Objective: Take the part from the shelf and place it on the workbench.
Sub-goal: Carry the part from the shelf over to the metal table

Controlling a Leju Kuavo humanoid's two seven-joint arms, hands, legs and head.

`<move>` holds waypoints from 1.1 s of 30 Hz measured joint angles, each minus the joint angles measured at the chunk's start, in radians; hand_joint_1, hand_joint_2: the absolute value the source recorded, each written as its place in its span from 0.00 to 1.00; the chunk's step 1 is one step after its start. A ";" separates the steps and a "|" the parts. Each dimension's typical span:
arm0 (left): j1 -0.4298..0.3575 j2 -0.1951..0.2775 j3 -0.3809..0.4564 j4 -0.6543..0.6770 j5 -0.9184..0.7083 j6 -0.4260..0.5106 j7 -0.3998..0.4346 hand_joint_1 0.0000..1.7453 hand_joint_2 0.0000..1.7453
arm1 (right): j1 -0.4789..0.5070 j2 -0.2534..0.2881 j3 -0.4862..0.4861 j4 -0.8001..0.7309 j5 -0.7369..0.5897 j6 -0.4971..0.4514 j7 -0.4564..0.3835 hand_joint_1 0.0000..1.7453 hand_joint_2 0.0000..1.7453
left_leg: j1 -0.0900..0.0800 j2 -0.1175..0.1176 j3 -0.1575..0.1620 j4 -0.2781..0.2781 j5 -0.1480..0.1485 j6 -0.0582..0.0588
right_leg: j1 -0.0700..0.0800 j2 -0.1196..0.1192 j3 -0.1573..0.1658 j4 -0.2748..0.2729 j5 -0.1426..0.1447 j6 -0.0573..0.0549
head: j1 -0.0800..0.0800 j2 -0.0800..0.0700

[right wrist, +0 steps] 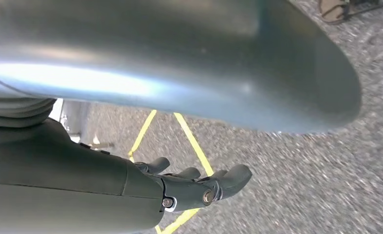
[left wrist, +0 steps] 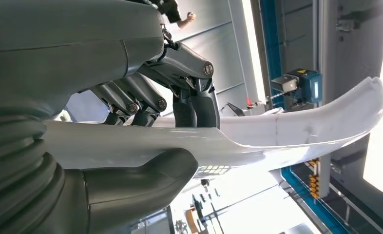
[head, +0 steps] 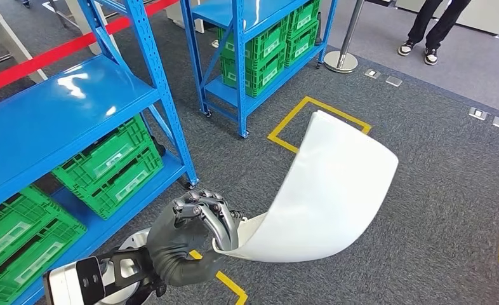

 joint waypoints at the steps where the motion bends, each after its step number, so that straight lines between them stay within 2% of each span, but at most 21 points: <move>1: 0.000 -0.001 -0.002 0.000 0.000 0.000 0.000 1.00 1.00 | 0.002 0.001 -0.002 0.000 -0.002 -0.002 0.001 0.00 0.00 | 0.000 0.011 0.001 -0.004 0.004 0.009 | 0.000 -0.011 -0.004 0.006 -0.003 0.005 | 0.001 0.000; 2: -0.001 -0.002 -0.004 0.001 0.000 0.000 0.000 1.00 1.00 | 0.003 0.002 -0.003 0.000 -0.003 -0.003 0.002 0.00 0.00 | 0.001 0.024 0.002 -0.008 0.008 0.016 | 0.002 -0.034 -0.016 0.029 -0.018 0.008 | 0.003 0.000; 4: 0.000 -0.004 -0.007 0.003 0.000 0.000 0.000 1.00 1.00 | -0.001 0.004 -0.005 0.000 -0.006 -0.005 0.002 0.00 0.00 | -0.001 0.051 0.001 -0.012 0.011 0.024 | 0.008 -0.091 -0.068 0.136 -0.077 0.012 | 0.008 0.000; 6: 0.000 -0.004 -0.011 0.007 0.000 0.000 0.000 1.00 1.00 | -0.002 0.005 -0.005 0.000 -0.008 -0.006 0.003 0.00 0.00 | -0.005 0.080 -0.001 -0.010 0.009 0.027 | 0.009 -0.114 -0.124 0.257 -0.128 0.014 | 0.010 0.000; 7: 0.000 -0.004 -0.012 0.009 0.000 -0.001 0.000 1.00 1.00 | 0.000 0.006 -0.006 0.000 -0.009 -0.006 0.004 0.00 0.00 | -0.007 0.094 -0.002 -0.010 0.008 0.028 | 0.009 -0.118 -0.130 0.276 -0.129 0.014 | 0.010 0.000; 8: 0.000 -0.004 -0.013 0.010 0.000 -0.001 0.000 1.00 1.00 | 0.002 0.006 -0.006 0.000 -0.010 -0.006 0.005 0.00 0.00 | -0.008 0.107 -0.002 -0.009 0.007 0.029 | 0.009 -0.122 -0.115 0.255 -0.112 0.012 | 0.010 0.000; 9: 0.000 -0.004 -0.014 0.011 0.000 -0.001 0.000 1.00 1.00 | 0.004 0.006 -0.007 0.000 -0.011 -0.006 0.006 0.00 0.00 | -0.009 0.119 -0.002 -0.007 0.005 0.028 | 0.010 -0.132 -0.080 0.197 -0.083 0.009 | 0.010 0.000; 11: -0.001 -0.004 -0.014 0.011 0.001 -0.002 0.000 1.00 1.00 | 0.003 0.006 -0.008 0.000 -0.011 -0.008 0.005 0.00 0.00 | -0.013 0.141 0.002 -0.005 0.000 0.022 | 0.017 -0.174 -0.004 0.060 -0.038 -0.002 | 0.009 0.000; 13: -0.001 -0.005 -0.014 0.012 0.001 -0.002 0.000 1.00 1.00 | 0.001 0.007 -0.010 0.000 -0.011 -0.008 0.004 0.00 0.00 | -0.017 0.158 0.007 -0.006 -0.004 0.013 | 0.025 -0.196 0.026 0.002 -0.027 -0.016 | 0.008 0.000; 15: -0.001 -0.005 -0.016 0.011 0.001 -0.002 -0.001 1.00 1.00 | 0.003 0.007 -0.012 0.000 -0.011 -0.009 0.004 0.00 0.00 | -0.018 0.172 0.012 -0.011 -0.007 0.001 | 0.024 -0.176 0.024 -0.001 -0.022 -0.026 | 0.007 0.000; 17: -0.001 -0.006 -0.017 0.011 0.002 -0.002 -0.002 1.00 1.00 | 0.007 0.008 -0.014 0.000 -0.011 -0.009 0.005 0.00 0.00 | -0.016 0.140 0.007 0.011 -0.026 -0.010 | 0.018 -0.156 0.026 -0.009 -0.015 -0.037 | 0.006 0.000; 19: 0.002 -0.005 -0.019 0.011 0.002 -0.002 -0.003 1.00 1.00 | 0.006 0.010 -0.014 0.000 -0.010 -0.009 0.006 0.00 0.00 | -0.012 0.082 -0.035 0.110 -0.084 -0.018 | 0.014 -0.135 0.027 -0.013 -0.011 -0.044 | 0.004 0.000; 21: 0.009 -0.002 -0.020 0.012 0.002 -0.002 -0.003 1.00 1.00 | 0.004 0.012 -0.014 0.000 -0.008 -0.009 0.007 0.00 0.00 | -0.010 0.061 -0.095 0.237 -0.136 -0.020 | 0.014 -0.108 0.025 -0.012 -0.010 -0.046 | 0.002 0.000; 22: 0.012 0.000 -0.021 0.012 0.002 -0.002 -0.003 1.00 1.00 | 0.005 0.013 -0.014 0.000 -0.007 -0.009 0.007 0.00 0.00 | -0.009 0.059 -0.111 0.266 -0.138 -0.021 | 0.014 -0.094 0.025 -0.012 -0.010 -0.046 | 0.002 0.000; 23: 0.014 0.001 -0.021 0.012 0.002 -0.002 -0.003 1.00 1.00 | 0.006 0.013 -0.014 0.000 -0.006 -0.009 0.007 0.00 0.00 | -0.007 0.058 -0.109 0.256 -0.120 -0.021 | 0.014 -0.080 0.025 -0.011 -0.010 -0.046 | 0.001 0.000; 24: 0.015 0.001 -0.022 0.012 0.002 -0.002 -0.003 1.00 1.00 | 0.007 0.013 -0.014 0.000 -0.005 -0.009 0.007 0.00 0.00 | -0.005 0.054 -0.089 0.208 -0.085 -0.020 | 0.014 -0.066 0.025 -0.010 -0.010 -0.045 | 0.001 0.000; 26: 0.016 0.002 -0.023 0.011 0.002 -0.002 -0.003 1.00 1.00 | 0.007 0.014 -0.014 0.000 -0.003 -0.009 0.007 0.00 0.00 | 0.000 0.020 -0.031 0.072 -0.018 -0.017 | 0.014 -0.040 0.024 -0.006 -0.010 -0.039 | 0.001 0.000; 28: 0.016 0.002 -0.024 0.011 0.001 -0.002 -0.003 1.00 1.00 | 0.008 0.014 -0.014 0.000 -0.002 -0.008 0.008 0.00 0.00 | 0.001 -0.007 -0.003 0.001 0.005 -0.011 | 0.013 -0.019 0.017 -0.004 -0.007 -0.025 | 0.001 0.000; 30: 0.017 0.002 -0.024 0.011 0.001 -0.002 -0.002 1.00 1.00 | 0.012 0.015 -0.014 0.000 0.001 -0.007 0.009 0.00 0.00 | -0.003 0.001 -0.002 -0.005 0.007 0.001 | 0.009 -0.003 0.011 -0.008 -0.001 -0.010 | 0.001 0.000; 31: 0.017 0.001 -0.024 0.011 0.001 -0.002 -0.002 1.00 1.00 | 0.015 0.016 -0.014 0.000 0.003 -0.006 0.010 0.00 0.00 | -0.004 0.011 0.000 -0.008 0.010 0.008 | 0.007 -0.010 0.009 -0.005 -0.002 -0.004 | 0.001 0.000; 33: 0.018 -0.001 -0.024 0.010 0.001 -0.002 -0.002 1.00 1.00 | 0.016 0.017 -0.014 0.000 0.005 -0.006 0.010 0.00 0.00 | -0.003 0.034 0.002 -0.016 0.016 0.022 | 0.009 -0.057 -0.017 0.045 -0.031 0.002 | 0.004 0.000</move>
